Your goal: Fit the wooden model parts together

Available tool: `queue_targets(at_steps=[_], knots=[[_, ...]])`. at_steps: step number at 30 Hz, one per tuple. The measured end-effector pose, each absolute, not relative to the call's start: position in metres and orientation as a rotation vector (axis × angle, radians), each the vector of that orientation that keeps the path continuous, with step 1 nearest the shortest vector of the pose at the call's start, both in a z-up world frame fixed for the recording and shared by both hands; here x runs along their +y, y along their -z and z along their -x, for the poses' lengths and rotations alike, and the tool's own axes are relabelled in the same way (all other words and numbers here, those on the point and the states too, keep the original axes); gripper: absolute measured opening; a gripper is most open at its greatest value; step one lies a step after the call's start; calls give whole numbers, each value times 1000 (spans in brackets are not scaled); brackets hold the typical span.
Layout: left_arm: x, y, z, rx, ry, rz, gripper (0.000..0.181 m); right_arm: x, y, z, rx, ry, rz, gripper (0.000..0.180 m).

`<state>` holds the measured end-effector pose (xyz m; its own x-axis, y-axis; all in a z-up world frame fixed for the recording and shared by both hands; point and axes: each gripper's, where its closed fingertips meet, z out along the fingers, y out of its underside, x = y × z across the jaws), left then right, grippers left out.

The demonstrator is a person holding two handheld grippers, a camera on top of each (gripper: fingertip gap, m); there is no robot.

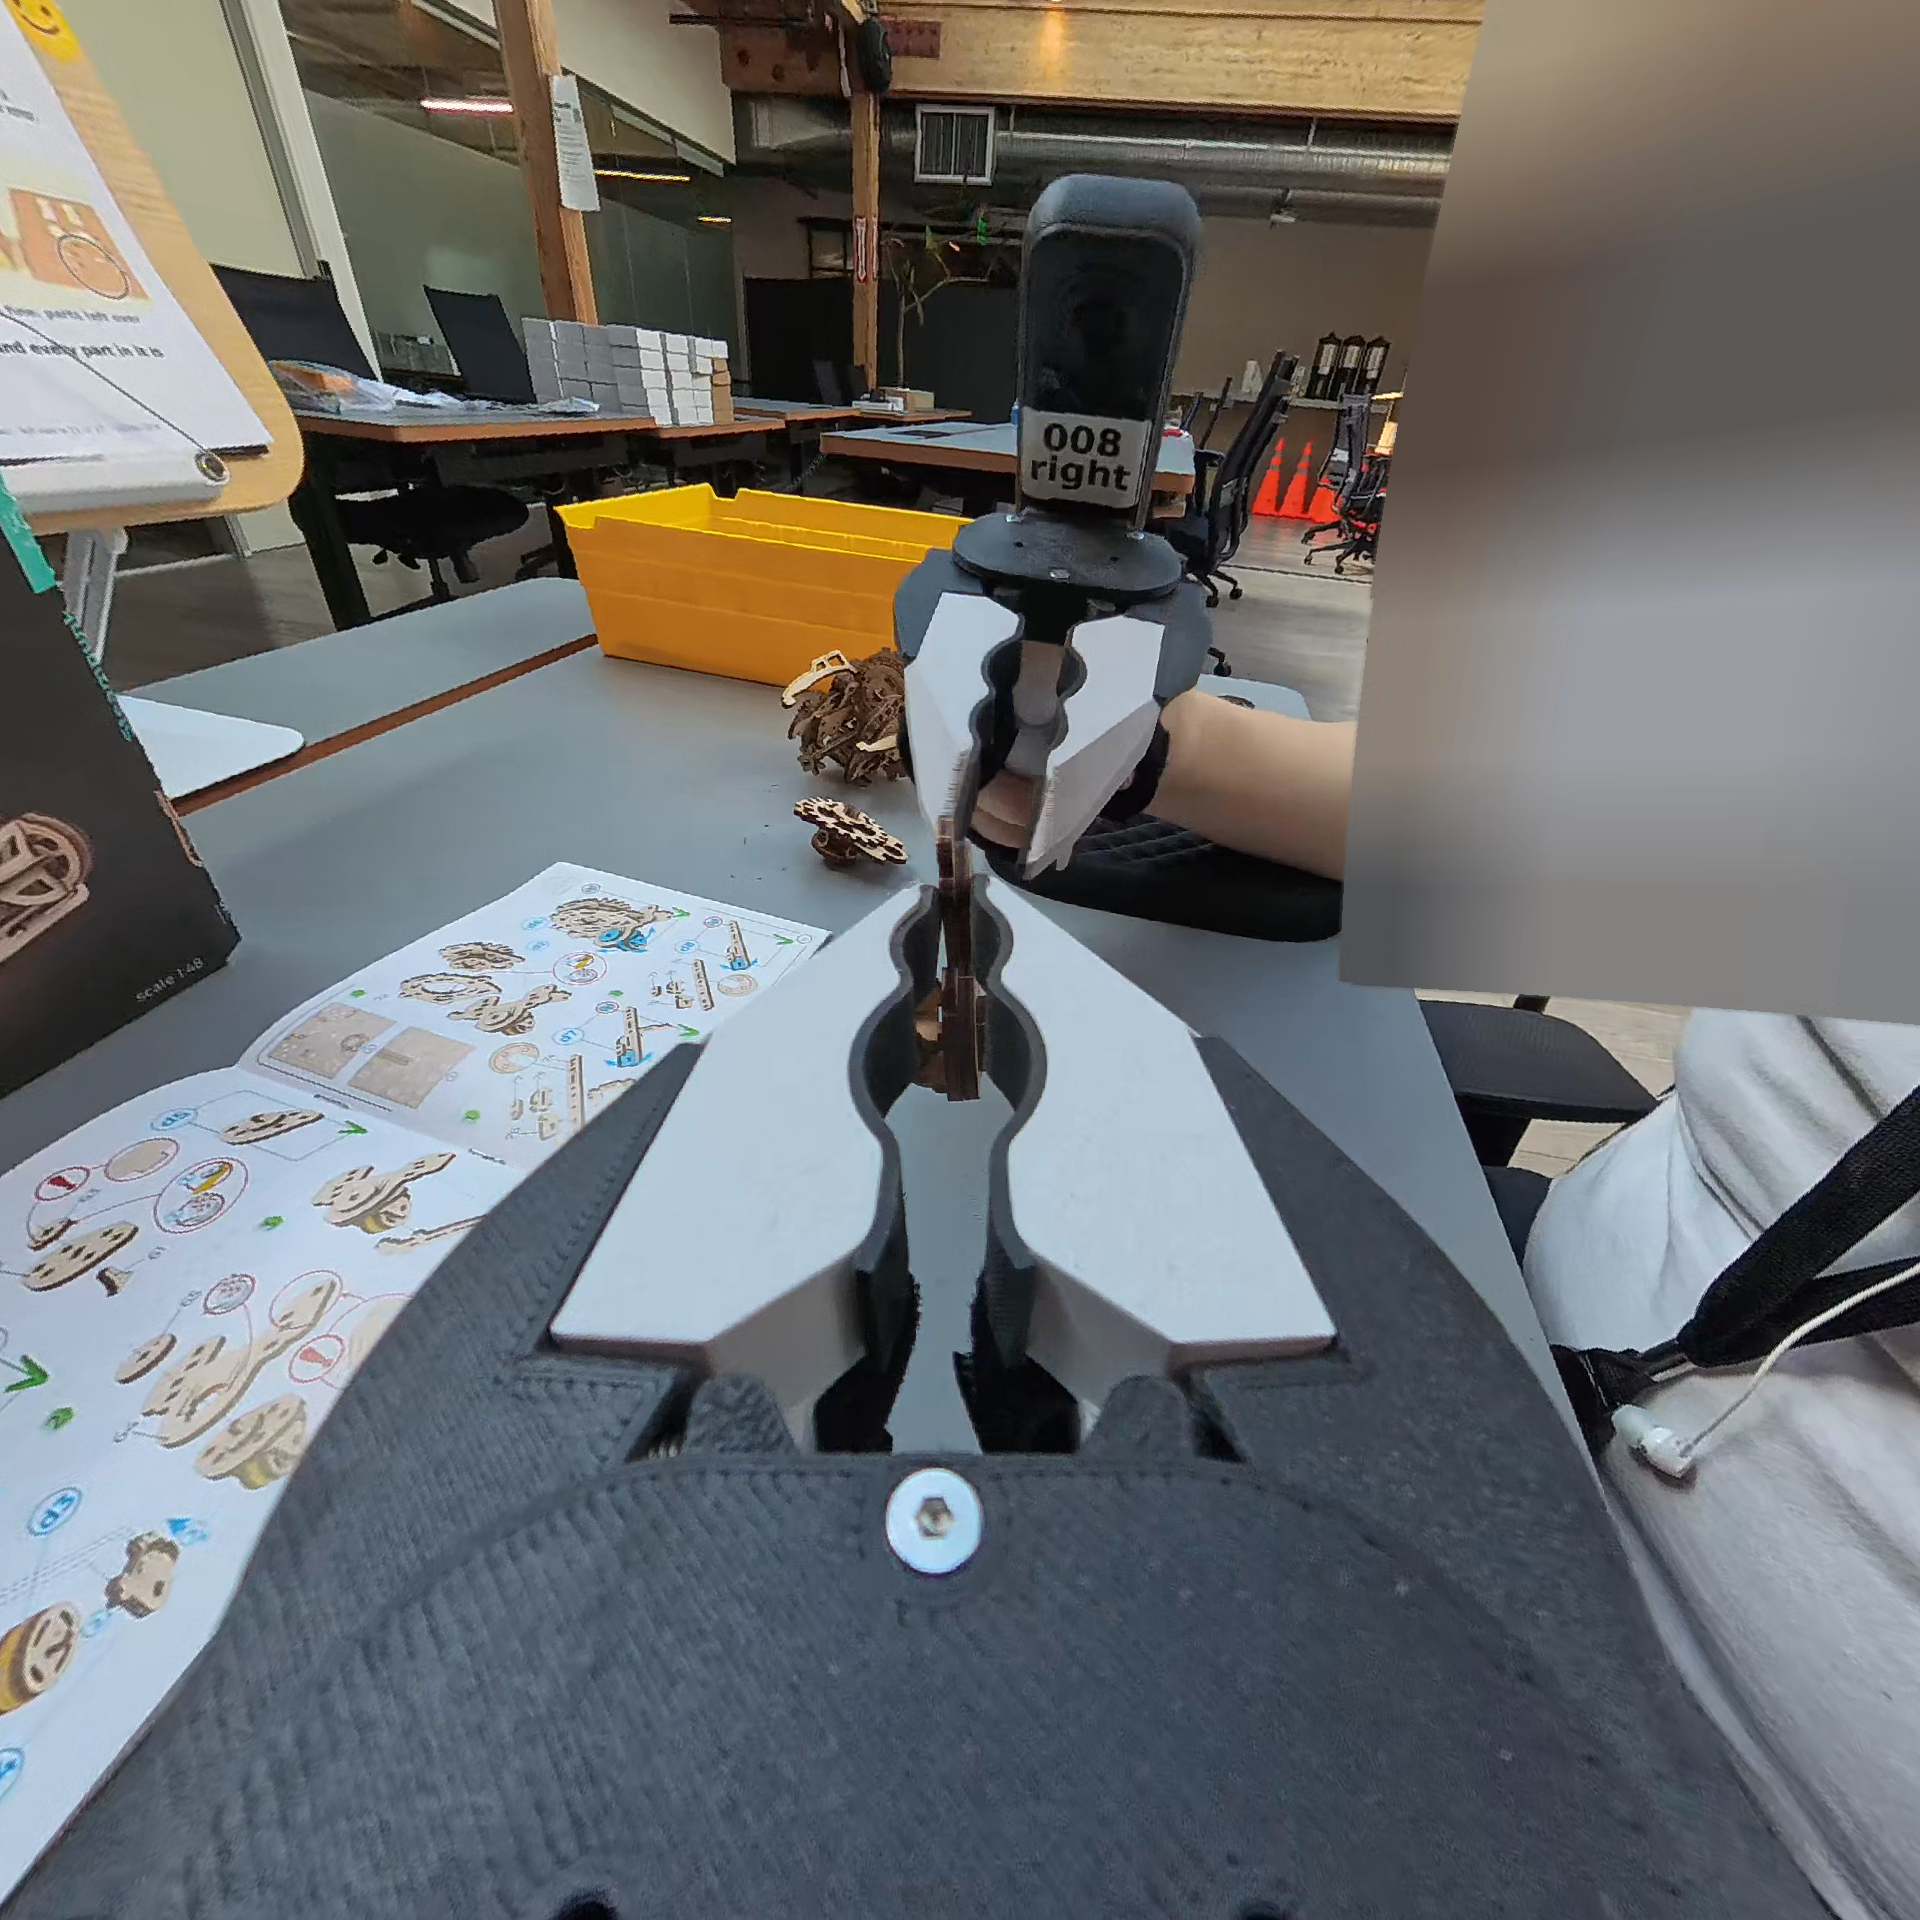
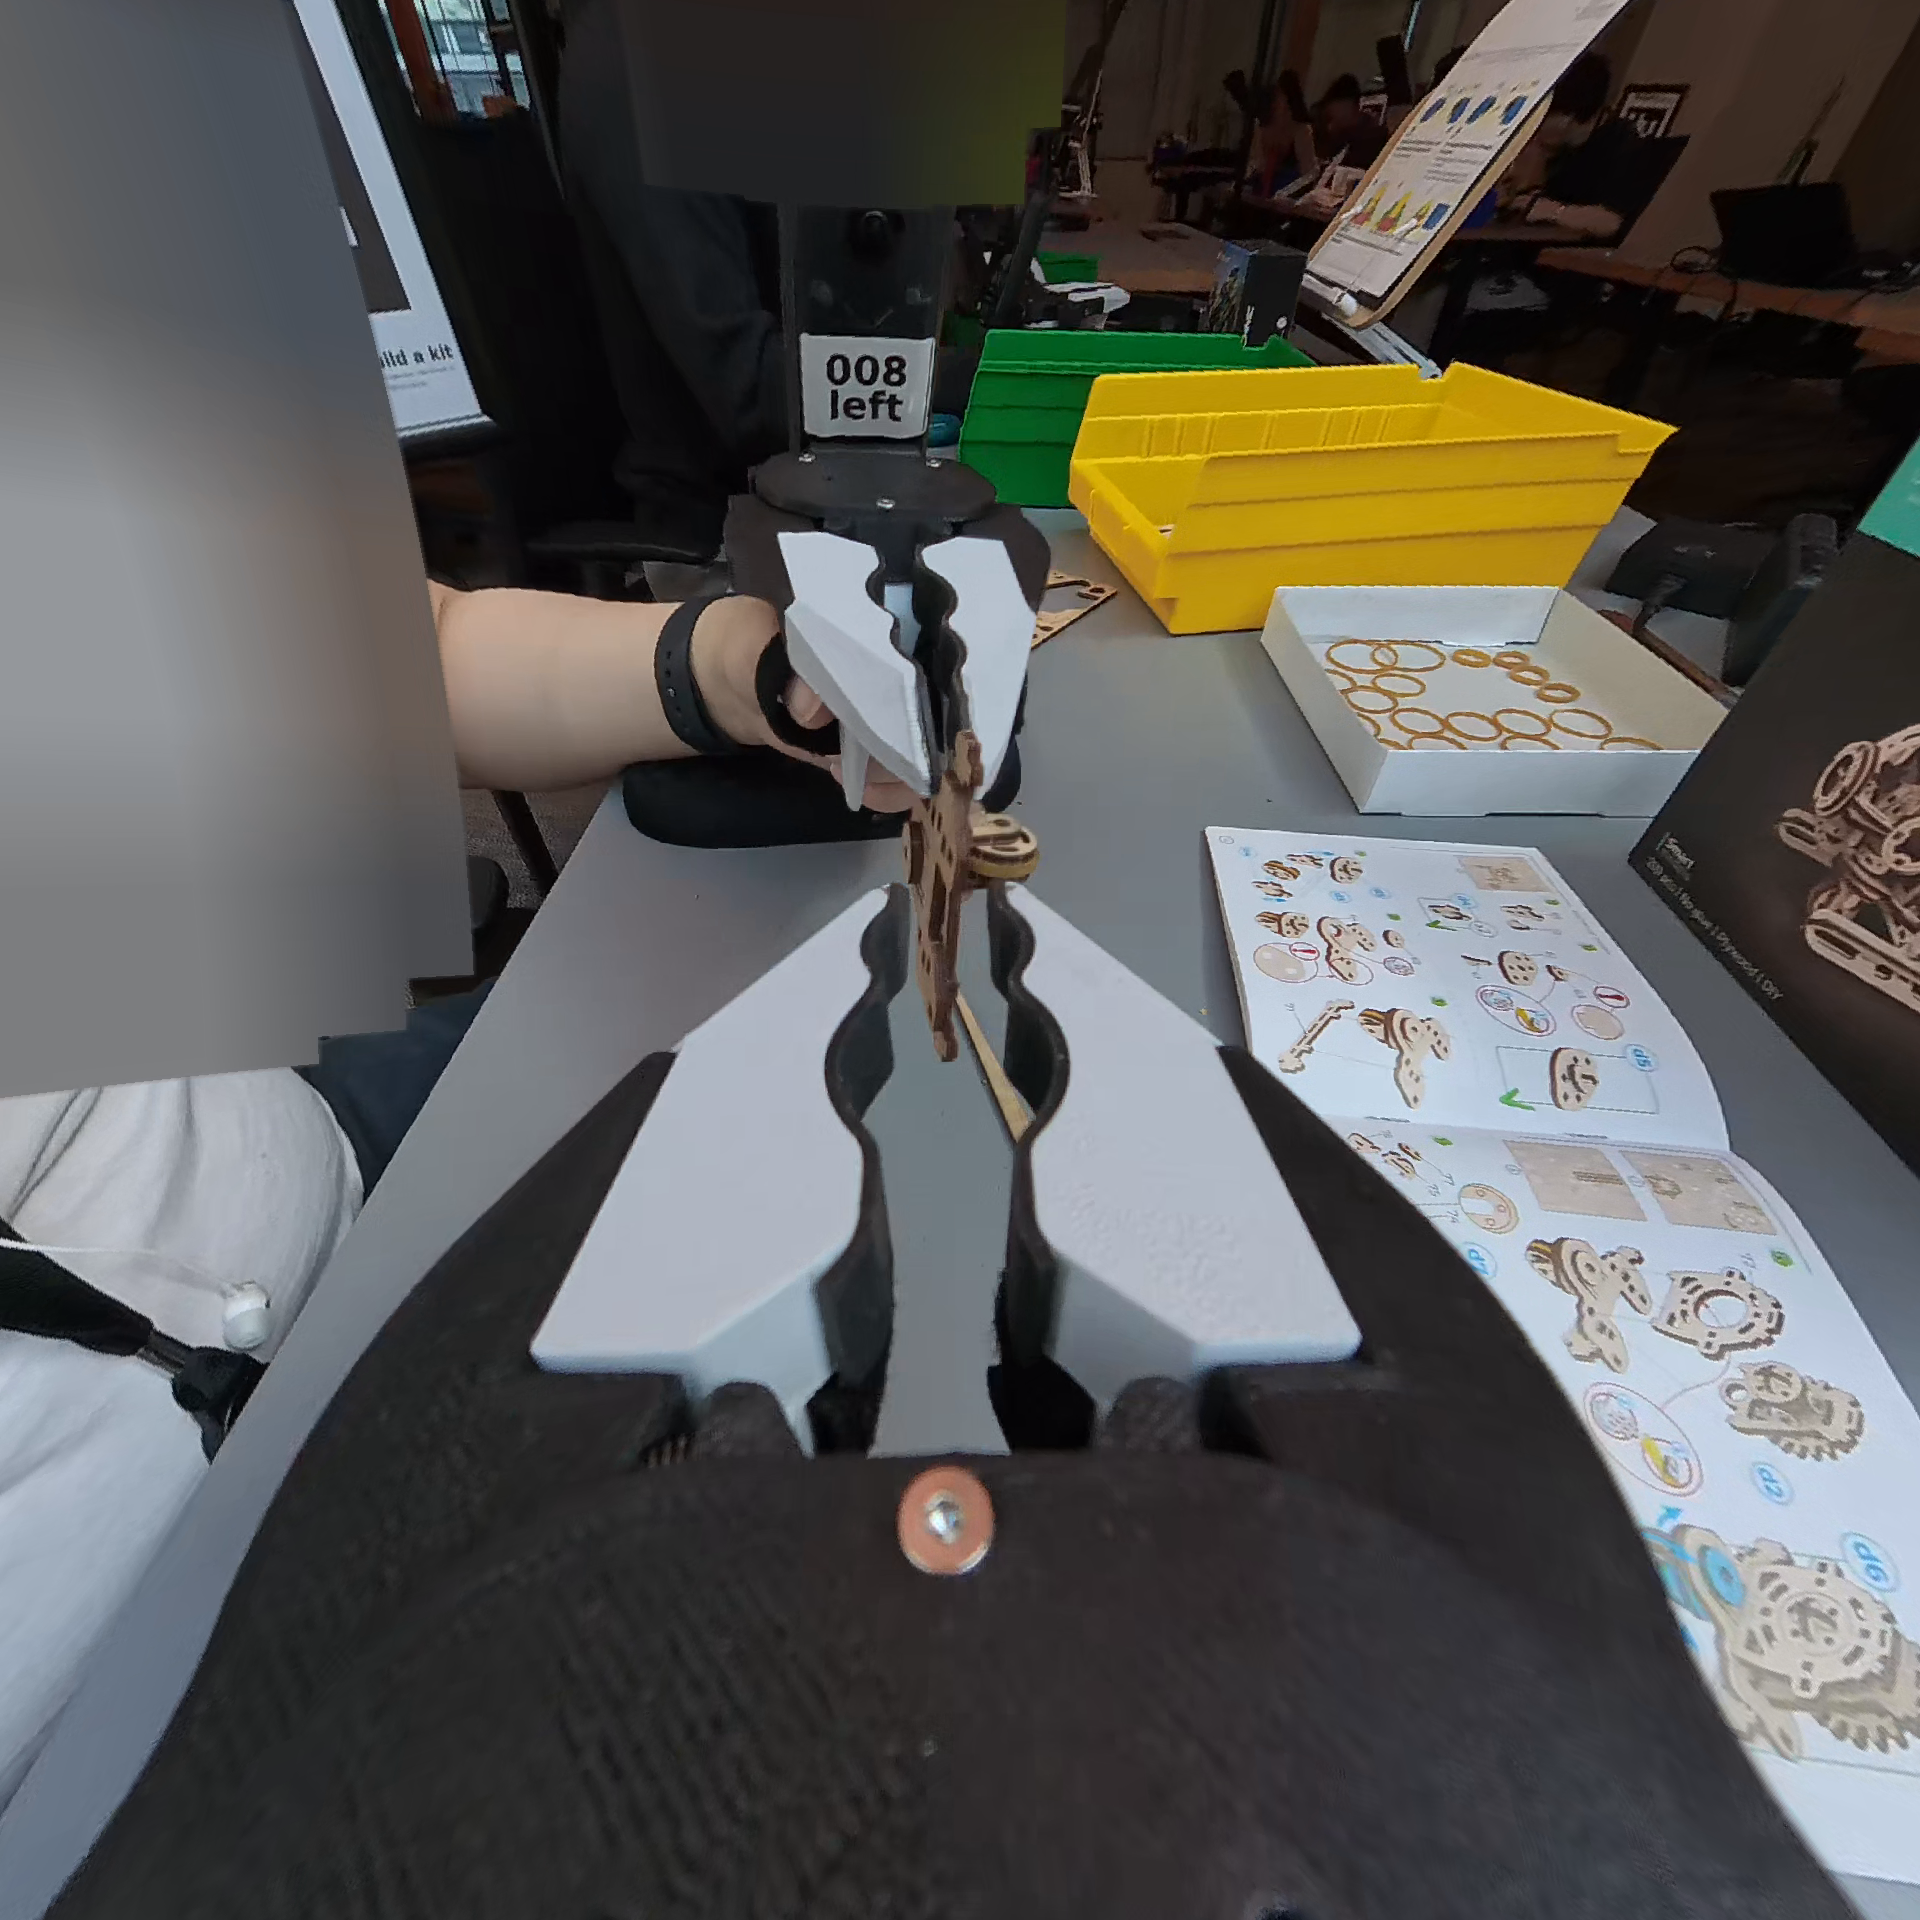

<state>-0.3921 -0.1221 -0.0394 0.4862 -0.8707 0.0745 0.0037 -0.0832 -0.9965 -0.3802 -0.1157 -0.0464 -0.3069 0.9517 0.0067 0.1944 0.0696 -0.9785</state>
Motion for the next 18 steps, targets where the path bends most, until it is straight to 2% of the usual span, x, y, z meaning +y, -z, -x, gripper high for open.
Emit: queue_targets(at_steps=[3,6,18], knots=[[-124,44,387,825,879,1487,3,-115,46,384,-1572,-1388,1215,16],[-123,49,386,841,861,1503,3,-119,56,385,-1625,-1403,1255,2],[-122,67,389,886,930,1561,3,-120,72,387,-1713,-1365,1193,2]])
